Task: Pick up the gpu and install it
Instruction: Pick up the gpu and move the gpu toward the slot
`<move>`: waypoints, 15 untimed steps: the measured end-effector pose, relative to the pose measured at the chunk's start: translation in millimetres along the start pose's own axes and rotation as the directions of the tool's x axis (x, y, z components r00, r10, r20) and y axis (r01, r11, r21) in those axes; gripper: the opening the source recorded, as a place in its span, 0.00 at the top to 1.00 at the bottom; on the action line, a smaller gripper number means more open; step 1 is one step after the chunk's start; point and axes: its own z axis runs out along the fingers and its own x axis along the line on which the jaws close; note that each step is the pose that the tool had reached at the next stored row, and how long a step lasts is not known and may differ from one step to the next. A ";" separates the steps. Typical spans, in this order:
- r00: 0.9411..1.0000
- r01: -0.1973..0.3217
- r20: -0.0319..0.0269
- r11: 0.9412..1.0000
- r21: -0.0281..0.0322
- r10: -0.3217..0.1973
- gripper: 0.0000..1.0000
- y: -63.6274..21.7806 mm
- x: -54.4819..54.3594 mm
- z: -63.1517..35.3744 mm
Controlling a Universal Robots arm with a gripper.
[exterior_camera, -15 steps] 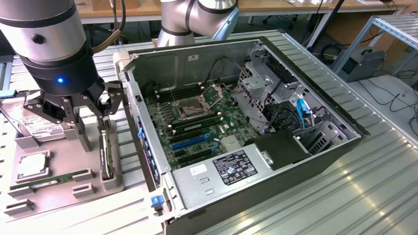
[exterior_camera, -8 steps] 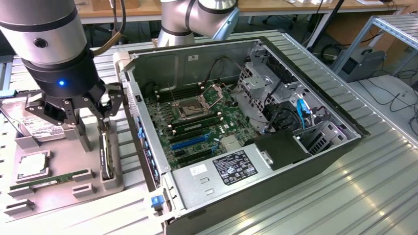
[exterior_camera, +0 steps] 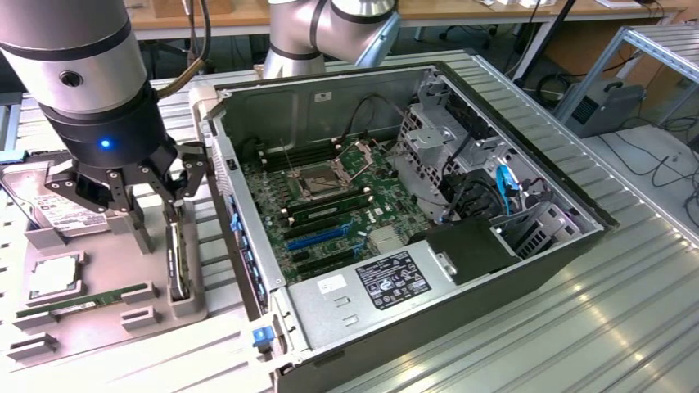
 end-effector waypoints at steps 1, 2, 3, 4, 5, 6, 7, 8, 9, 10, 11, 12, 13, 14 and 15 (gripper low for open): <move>1.000 0.000 0.000 1.000 0.000 0.000 0.58 0.0 0.0 0.5; 1.000 0.000 0.000 1.000 0.000 0.000 0.58 0.0 0.0 1.0; 1.000 0.000 0.000 1.000 0.000 0.000 0.58 -0.1 0.1 2.0; 1.000 0.000 0.000 1.000 0.000 0.000 0.58 -0.1 0.1 2.6; 1.000 0.000 0.000 1.000 0.000 0.000 0.58 -0.1 0.1 3.1; 1.000 0.000 0.000 1.000 0.000 0.000 0.58 -0.1 0.1 3.5; 1.000 0.000 0.000 1.000 0.000 0.000 0.58 0.0 0.1 3.8; 1.000 0.000 0.000 1.000 0.000 0.000 0.58 0.1 0.1 4.1; 1.000 0.000 0.000 1.000 0.000 0.000 0.58 0.3 0.1 4.5; 1.000 0.000 0.000 1.000 0.000 0.000 0.58 0.5 0.2 4.9; 1.000 0.000 0.000 1.000 0.000 0.000 0.58 0.8 0.3 5.3; 1.000 0.000 0.000 1.000 0.000 0.000 0.58 1.1 0.3 5.6; 1.000 0.000 0.000 1.000 0.000 0.000 0.58 1.4 0.3 5.9; 1.000 0.000 0.000 1.000 0.000 0.000 0.58 1.7 0.3 6.2; 1.000 0.000 0.000 1.000 0.000 0.000 0.58 1.9 0.3 6.5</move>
